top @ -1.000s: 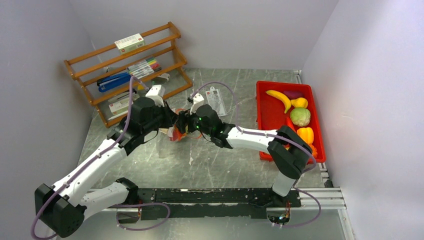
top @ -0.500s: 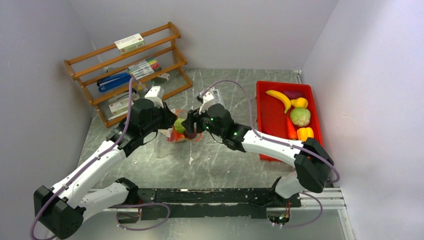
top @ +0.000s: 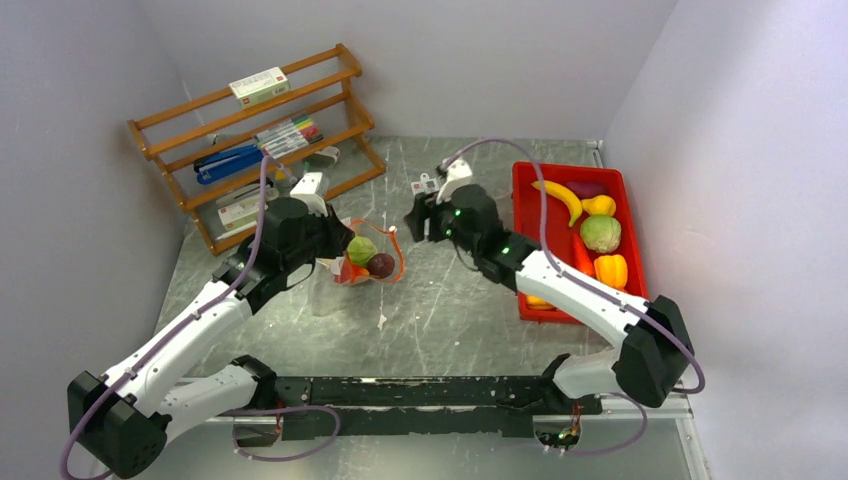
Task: Place the food in the zip-top bag and seal the zipper
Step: Place the fake fruit in the zipper food storage bag, then pick up the fake vegetable from the bin.
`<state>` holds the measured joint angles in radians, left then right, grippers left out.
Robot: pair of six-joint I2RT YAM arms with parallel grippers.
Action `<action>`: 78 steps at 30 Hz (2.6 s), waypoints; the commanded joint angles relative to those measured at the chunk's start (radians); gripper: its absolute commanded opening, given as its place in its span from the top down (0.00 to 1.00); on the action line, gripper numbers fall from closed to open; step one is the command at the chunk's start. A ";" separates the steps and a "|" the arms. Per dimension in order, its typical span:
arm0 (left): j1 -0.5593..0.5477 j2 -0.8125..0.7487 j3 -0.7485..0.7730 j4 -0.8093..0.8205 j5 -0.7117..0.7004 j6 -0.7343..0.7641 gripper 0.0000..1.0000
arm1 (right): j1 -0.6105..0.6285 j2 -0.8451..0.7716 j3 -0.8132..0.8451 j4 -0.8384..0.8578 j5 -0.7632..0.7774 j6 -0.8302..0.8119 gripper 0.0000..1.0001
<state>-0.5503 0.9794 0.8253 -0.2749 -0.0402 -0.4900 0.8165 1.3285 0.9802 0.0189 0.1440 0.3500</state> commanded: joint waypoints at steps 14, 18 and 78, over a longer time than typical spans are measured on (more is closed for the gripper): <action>0.007 -0.007 -0.007 0.048 0.033 0.033 0.93 | -0.448 -0.018 0.086 -0.331 0.191 -0.140 0.50; 0.007 -0.002 -0.006 0.051 0.048 0.033 0.93 | -0.525 -0.036 0.085 -0.378 0.230 -0.138 0.52; 0.006 -0.037 -0.035 0.096 0.231 0.001 0.93 | -0.826 0.111 -0.091 -0.522 -0.067 -0.174 0.46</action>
<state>-0.5503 0.9573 0.7769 -0.2203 0.1558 -0.4801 -0.0185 1.4223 0.8948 -0.4885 0.1101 0.2089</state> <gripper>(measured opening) 0.071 0.533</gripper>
